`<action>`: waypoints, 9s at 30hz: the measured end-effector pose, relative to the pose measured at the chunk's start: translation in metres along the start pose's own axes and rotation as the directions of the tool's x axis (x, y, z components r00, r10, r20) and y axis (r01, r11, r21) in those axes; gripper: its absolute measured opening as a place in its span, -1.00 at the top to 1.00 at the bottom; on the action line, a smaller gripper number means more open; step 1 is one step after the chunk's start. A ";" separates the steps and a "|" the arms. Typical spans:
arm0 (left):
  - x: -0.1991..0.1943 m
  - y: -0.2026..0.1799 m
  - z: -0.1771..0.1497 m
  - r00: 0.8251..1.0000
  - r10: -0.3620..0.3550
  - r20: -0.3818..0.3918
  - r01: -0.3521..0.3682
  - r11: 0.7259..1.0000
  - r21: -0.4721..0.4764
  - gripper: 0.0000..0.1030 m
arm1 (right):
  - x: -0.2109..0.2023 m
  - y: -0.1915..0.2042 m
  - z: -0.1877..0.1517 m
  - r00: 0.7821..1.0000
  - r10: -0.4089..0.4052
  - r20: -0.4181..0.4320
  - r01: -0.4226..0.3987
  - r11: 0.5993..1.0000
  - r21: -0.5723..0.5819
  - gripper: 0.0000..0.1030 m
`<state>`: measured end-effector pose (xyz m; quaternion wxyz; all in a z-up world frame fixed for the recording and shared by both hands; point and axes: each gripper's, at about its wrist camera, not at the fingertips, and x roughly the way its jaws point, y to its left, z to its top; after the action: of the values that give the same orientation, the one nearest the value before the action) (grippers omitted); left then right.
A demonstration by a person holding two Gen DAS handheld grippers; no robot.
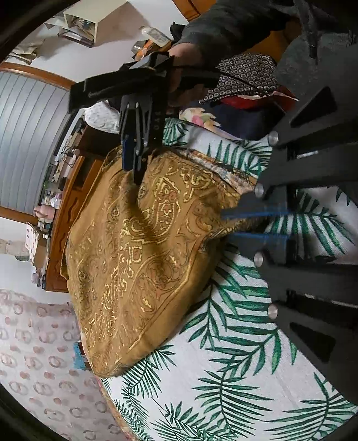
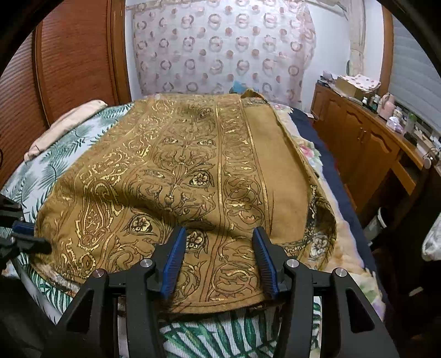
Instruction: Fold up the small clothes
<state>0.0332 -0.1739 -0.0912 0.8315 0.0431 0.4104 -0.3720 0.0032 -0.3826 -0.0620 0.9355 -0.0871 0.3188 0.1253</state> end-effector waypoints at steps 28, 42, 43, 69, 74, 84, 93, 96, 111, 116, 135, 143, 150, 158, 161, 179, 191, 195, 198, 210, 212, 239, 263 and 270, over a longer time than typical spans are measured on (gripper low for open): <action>-0.028 0.027 0.086 0.979 -0.010 0.204 0.021 0.999 -0.049 0.88 | -0.051 0.035 0.017 0.976 0.218 -0.001 -0.215 0.962 -0.171 -0.20; -0.031 0.037 0.090 0.973 -0.011 0.231 0.029 0.997 -0.075 0.88 | -0.020 0.017 0.017 0.999 -0.033 -0.040 0.021 0.964 -0.266 -0.24; -0.032 0.038 0.091 0.972 -0.010 0.235 0.030 0.997 -0.078 0.88 | -0.018 0.016 0.020 0.998 -0.045 -0.039 0.033 0.963 -0.269 -0.24; -0.025 0.163 0.149 0.956 0.159 0.247 -0.088 0.957 -0.277 0.86 | 0.080 0.033 0.206 0.992 0.050 0.119 -0.003 0.932 -0.361 0.83; -0.012 0.172 0.152 0.958 0.195 0.210 -0.144 0.961 -0.236 0.38 | 0.101 0.008 0.216 0.992 0.103 0.069 -0.079 0.953 -0.293 0.81; -0.004 0.181 0.154 0.953 0.229 0.198 -0.193 0.963 -0.185 -0.60 | 0.129 -0.033 0.239 0.986 0.163 0.038 -0.156 0.977 -0.143 0.18; 0.037 0.215 0.154 0.967 0.244 0.069 -0.220 0.943 -0.249 -0.60 | 0.139 -0.046 0.266 0.991 0.099 0.090 -0.098 0.995 -0.012 -0.10; 0.040 0.221 0.157 0.965 0.255 0.063 -0.231 0.938 -0.258 -0.60 | 0.138 -0.041 0.270 0.995 0.050 0.089 -0.050 0.999 0.003 -0.11; 0.068 0.230 0.152 0.990 0.143 -0.006 -0.137 0.939 -0.317 -0.28 | 0.109 -0.052 0.213 0.996 0.094 0.003 -0.094 0.996 0.014 -0.27; 0.073 0.227 0.155 0.991 0.133 -0.003 -0.127 0.936 -0.327 -0.28 | 0.130 -0.069 0.199 0.995 0.047 -0.088 -0.042 0.998 0.051 -0.28; 0.016 0.208 0.165 0.984 0.101 0.146 -0.057 0.959 -0.279 0.86 | 0.164 -0.081 0.215 0.974 0.173 -0.143 -0.153 0.978 0.143 -0.33; 0.002 0.246 0.146 0.980 0.179 0.089 -0.145 0.942 -0.303 0.86 | 0.179 -0.055 0.226 0.979 0.173 -0.108 -0.167 0.984 0.058 -0.33; 0.020 0.252 0.137 0.978 0.200 0.053 -0.175 0.936 -0.304 0.86 | 0.211 -0.054 0.228 0.970 0.191 -0.151 -0.181 0.981 0.076 -0.34; 0.031 0.256 0.131 0.979 0.202 0.031 -0.183 0.933 -0.310 0.86 | 0.218 -0.057 0.232 0.962 0.225 -0.152 -0.212 0.973 0.094 -0.33; 0.029 0.254 0.131 0.979 0.200 0.041 -0.179 0.935 -0.306 0.86 | 0.216 -0.051 0.230 0.958 0.244 -0.151 -0.233 0.969 0.087 -0.07; -0.072 0.215 0.120 0.948 0.181 0.263 -0.102 0.952 -0.290 0.86 | 0.153 -0.010 0.235 0.953 0.303 -0.001 -0.303 0.953 -0.024 0.81; -0.157 0.248 0.076 0.873 0.349 0.339 -0.215 0.902 -0.375 0.86 | 0.145 0.071 0.281 0.919 0.388 0.068 -0.368 0.907 -0.206 0.81; -0.183 0.268 0.055 0.836 0.419 0.356 -0.250 0.866 -0.432 0.86 | 0.156 0.115 0.310 0.904 0.420 0.080 -0.382 0.877 -0.291 0.81; -0.199 0.287 0.037 0.810 0.466 0.356 -0.265 0.833 -0.486 0.86 | 0.170 0.154 0.335 0.893 0.444 0.075 -0.390 0.847 -0.360 0.81; -0.200 0.345 -0.038 0.792 0.539 0.286 -0.251 0.715 -0.652 0.86 | 0.270 0.281 0.374 0.885 0.466 0.001 -0.403 0.767 -0.499 0.81; -0.196 0.344 -0.043 0.789 0.547 0.279 -0.256 0.706 -0.661 0.86 | 0.281 0.296 0.378 0.887 0.462 -0.004 -0.399 0.763 -0.509 0.81; -0.226 0.330 -0.065 0.699 0.669 0.252 -0.372 0.641 -0.671 -0.56 | 0.316 0.325 0.404 0.890 0.456 0.009 -0.406 0.801 -0.441 0.20; -0.217 0.354 -0.089 0.603 0.797 0.033 -0.578 0.464 -0.671 -0.56 | 0.350 0.329 0.350 0.907 0.407 -0.112 -0.420 0.842 -0.338 0.12; -0.224 0.319 -0.068 0.606 0.788 0.109 -0.583 0.534 -0.613 -0.63 | 0.305 0.314 0.345 0.895 0.444 -0.046 -0.434 0.841 -0.323 0.12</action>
<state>0.1113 0.2118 -0.0510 0.9495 -0.0932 0.2755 0.1176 0.3436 0.0553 -0.0074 0.8593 -0.1629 0.2908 0.3880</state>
